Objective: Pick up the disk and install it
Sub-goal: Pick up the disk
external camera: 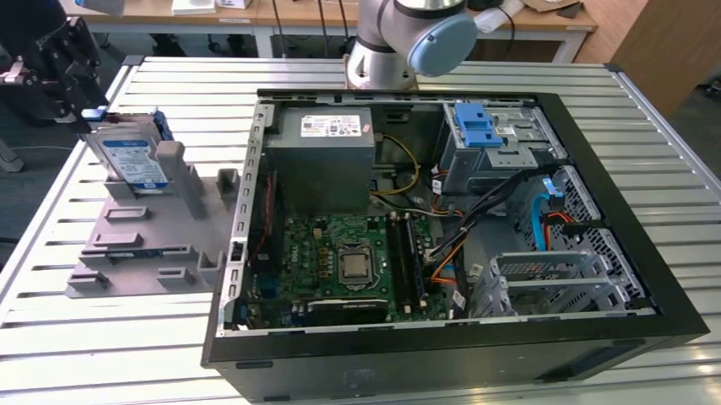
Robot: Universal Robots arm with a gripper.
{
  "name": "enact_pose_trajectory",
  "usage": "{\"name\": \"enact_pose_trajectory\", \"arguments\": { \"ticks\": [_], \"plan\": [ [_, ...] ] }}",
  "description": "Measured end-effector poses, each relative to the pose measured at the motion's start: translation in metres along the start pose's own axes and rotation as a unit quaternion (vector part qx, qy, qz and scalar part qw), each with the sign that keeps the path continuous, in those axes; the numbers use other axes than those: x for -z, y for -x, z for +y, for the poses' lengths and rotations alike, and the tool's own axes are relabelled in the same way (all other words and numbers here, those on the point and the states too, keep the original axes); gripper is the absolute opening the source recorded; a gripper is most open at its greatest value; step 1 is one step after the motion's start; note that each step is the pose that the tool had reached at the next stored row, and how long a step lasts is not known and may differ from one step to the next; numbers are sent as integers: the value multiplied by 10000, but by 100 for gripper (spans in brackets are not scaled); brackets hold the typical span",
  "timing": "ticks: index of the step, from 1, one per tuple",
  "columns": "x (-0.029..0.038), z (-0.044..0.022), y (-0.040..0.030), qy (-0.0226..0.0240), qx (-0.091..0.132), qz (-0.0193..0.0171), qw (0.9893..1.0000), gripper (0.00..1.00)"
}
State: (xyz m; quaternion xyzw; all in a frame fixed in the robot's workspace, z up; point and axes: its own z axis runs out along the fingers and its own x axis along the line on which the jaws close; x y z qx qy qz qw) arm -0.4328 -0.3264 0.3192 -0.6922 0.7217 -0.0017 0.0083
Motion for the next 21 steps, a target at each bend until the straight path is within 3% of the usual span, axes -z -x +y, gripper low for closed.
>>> {"name": "enact_pose_trajectory", "arguments": {
  "ticks": [7,14,15,21],
  "plan": [
    [-119,2,-1,-1,0,3,10000,61],
    [-129,3,-1,0,0,3,10000,60],
    [-133,2,-1,-1,0,3,10000,53],
    [-182,3,-2,-1,0,6,10000,53]
  ]
}}
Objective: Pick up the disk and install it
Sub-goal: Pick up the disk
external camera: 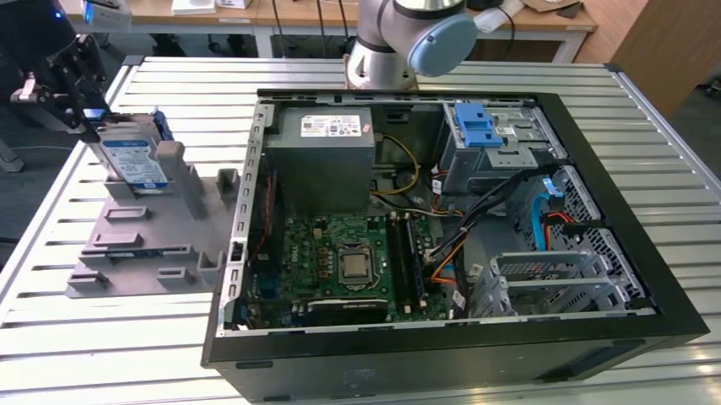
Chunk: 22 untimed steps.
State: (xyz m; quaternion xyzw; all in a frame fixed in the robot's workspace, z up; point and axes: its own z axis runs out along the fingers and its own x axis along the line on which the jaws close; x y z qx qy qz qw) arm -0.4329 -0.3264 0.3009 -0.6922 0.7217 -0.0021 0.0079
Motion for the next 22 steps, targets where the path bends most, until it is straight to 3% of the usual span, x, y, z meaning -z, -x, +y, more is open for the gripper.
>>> {"name": "enact_pose_trajectory", "arguments": {
  "ticks": [13,22],
  "plan": [
    [-128,2,-1,5,0,1,10000,53],
    [-147,2,-1,6,0,1,10000,52]
  ]
}}
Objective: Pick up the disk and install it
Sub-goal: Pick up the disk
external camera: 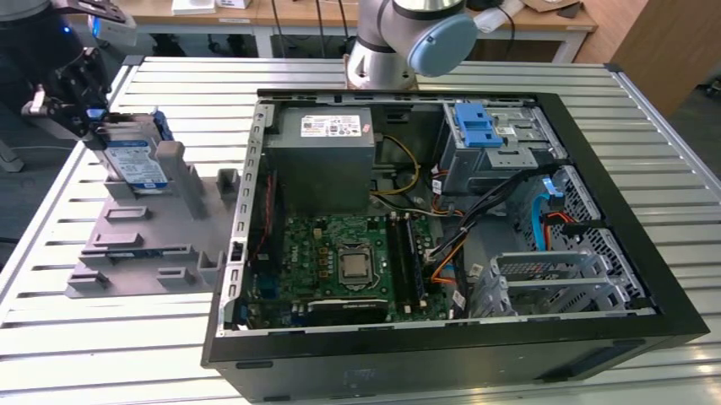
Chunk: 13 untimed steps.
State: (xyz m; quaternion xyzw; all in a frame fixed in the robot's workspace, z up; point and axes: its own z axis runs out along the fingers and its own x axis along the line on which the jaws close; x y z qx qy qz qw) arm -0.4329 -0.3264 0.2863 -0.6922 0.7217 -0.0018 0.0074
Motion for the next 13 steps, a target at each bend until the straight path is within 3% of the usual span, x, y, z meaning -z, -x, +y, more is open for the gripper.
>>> {"name": "enact_pose_trajectory", "arguments": {
  "ticks": [1,2,7,8,13],
  "plan": [
    [-1,0,0,0,0,0,10000,52],
    [-2,0,0,0,0,0,10000,45],
    [-6,0,0,0,0,0,10000,43],
    [-6,0,0,0,0,0,10000,37],
    [-7,0,0,0,0,0,10000,37]
  ]
}}
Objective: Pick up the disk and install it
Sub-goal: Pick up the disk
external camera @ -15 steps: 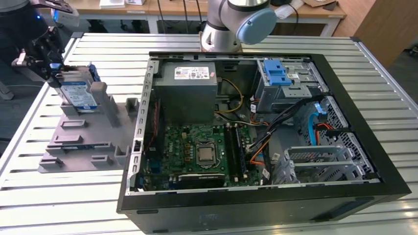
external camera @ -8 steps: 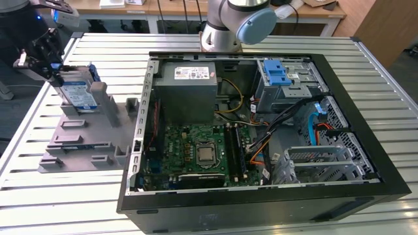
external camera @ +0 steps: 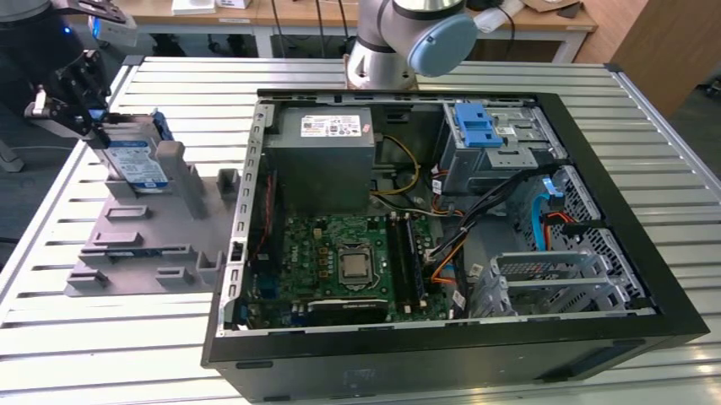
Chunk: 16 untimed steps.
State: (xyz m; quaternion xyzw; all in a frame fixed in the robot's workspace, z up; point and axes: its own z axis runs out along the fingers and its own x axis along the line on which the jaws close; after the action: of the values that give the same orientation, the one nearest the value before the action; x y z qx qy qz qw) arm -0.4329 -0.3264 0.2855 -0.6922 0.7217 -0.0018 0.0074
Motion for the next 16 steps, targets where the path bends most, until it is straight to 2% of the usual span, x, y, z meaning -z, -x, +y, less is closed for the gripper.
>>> {"name": "enact_pose_trajectory", "arguments": {
  "ticks": [9,16],
  "plan": [
    [0,0,0,0,26,0,10000,37],
    [0,2,0,2,232,-3,9997,37]
  ]
}}
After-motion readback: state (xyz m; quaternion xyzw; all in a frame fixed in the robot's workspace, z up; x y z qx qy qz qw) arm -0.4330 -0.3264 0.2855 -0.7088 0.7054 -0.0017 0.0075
